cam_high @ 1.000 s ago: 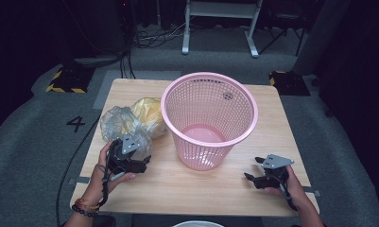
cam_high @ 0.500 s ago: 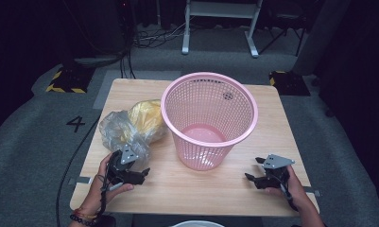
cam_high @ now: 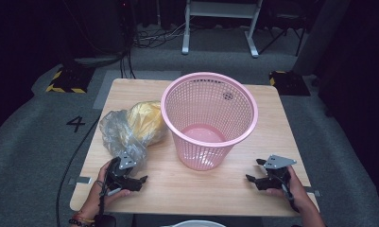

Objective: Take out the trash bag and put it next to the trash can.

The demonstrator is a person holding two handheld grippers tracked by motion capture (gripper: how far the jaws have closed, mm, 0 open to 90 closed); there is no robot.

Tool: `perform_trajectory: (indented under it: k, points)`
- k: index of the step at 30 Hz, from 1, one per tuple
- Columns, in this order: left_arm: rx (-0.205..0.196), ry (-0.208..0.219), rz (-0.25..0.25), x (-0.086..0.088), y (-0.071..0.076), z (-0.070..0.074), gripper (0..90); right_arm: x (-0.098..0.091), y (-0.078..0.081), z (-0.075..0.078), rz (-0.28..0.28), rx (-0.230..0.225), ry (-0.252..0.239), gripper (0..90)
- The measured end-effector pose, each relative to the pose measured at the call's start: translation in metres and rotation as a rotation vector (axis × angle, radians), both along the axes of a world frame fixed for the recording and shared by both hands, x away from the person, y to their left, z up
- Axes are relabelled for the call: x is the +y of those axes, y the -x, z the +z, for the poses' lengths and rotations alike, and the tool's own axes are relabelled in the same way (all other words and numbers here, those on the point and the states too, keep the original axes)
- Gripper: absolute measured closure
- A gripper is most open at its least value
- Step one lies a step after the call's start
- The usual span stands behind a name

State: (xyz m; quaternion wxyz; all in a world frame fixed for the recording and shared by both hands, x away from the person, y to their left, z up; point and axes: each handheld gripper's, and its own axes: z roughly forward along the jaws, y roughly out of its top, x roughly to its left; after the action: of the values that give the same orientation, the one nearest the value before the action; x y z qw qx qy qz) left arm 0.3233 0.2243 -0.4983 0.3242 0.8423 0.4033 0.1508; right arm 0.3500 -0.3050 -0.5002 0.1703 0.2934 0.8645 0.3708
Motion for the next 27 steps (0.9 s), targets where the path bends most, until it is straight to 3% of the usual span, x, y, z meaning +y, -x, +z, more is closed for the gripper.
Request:
perform_trajectory:
  k: [2, 5, 10, 27]
  points:
    - [-0.033, 0.023, -0.007, 0.0049, 0.0013, -0.0036, 15.3, -0.0016, 0.0007, -0.0008, -0.002, 0.012, -0.012, 20.0]
    - [-0.051, 0.035, -0.016, 0.0069, 0.0022, -0.0057, 14.6, -0.0035, 0.0010, -0.0027, -0.006, 0.033, -0.038, 18.7]
    - [-0.051, 0.035, -0.016, 0.0069, 0.0021, -0.0057, 14.6, -0.0046, -0.0007, -0.0031, -0.015, 0.058, -0.047, 17.6]
    - [-0.047, 0.039, -0.016, 0.0060, 0.0007, -0.0058, 14.5, -0.0032, -0.0020, -0.0033, -0.028, 0.059, -0.048, 17.3]
